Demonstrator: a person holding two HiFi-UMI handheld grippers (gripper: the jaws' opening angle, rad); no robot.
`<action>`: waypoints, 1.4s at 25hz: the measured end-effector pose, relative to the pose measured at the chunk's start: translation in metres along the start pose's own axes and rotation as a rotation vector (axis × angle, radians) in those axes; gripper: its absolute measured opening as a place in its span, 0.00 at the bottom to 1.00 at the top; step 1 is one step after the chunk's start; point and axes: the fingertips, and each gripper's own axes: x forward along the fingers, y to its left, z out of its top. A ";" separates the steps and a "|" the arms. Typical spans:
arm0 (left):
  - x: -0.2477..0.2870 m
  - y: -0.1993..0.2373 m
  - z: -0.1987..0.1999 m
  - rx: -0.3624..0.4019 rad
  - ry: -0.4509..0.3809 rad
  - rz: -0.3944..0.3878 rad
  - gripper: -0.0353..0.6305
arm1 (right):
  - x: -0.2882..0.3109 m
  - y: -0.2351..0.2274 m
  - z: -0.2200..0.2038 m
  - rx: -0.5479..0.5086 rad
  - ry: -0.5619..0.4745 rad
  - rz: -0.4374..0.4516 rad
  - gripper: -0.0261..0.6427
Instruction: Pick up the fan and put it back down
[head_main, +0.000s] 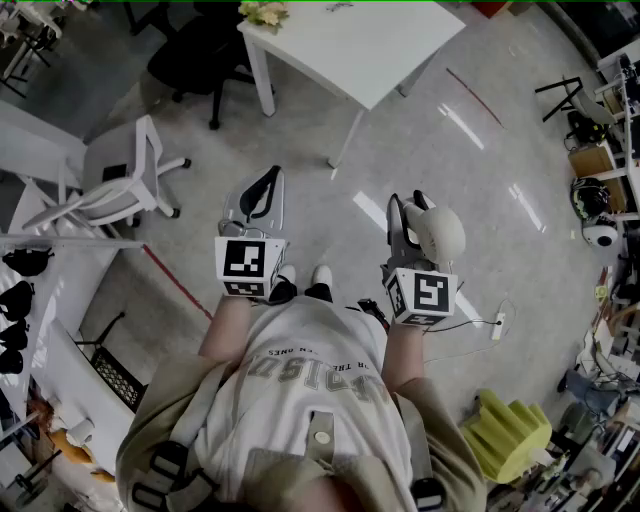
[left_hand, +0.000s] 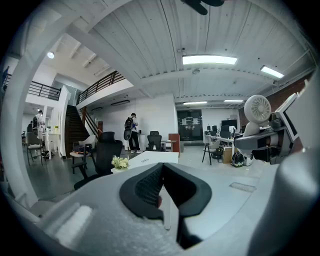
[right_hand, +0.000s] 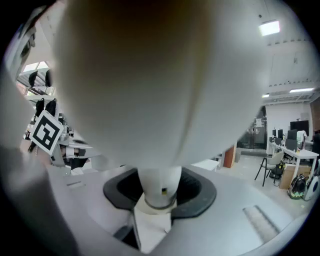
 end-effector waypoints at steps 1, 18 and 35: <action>-0.001 -0.001 -0.001 -0.004 0.005 0.000 0.06 | -0.001 0.001 0.000 0.001 0.004 0.003 0.26; 0.000 -0.007 0.002 -0.007 -0.003 -0.003 0.07 | -0.004 -0.002 0.001 0.026 -0.004 0.027 0.27; 0.023 -0.025 -0.006 -0.024 0.039 -0.067 0.39 | 0.005 -0.020 0.004 0.009 -0.004 0.041 0.27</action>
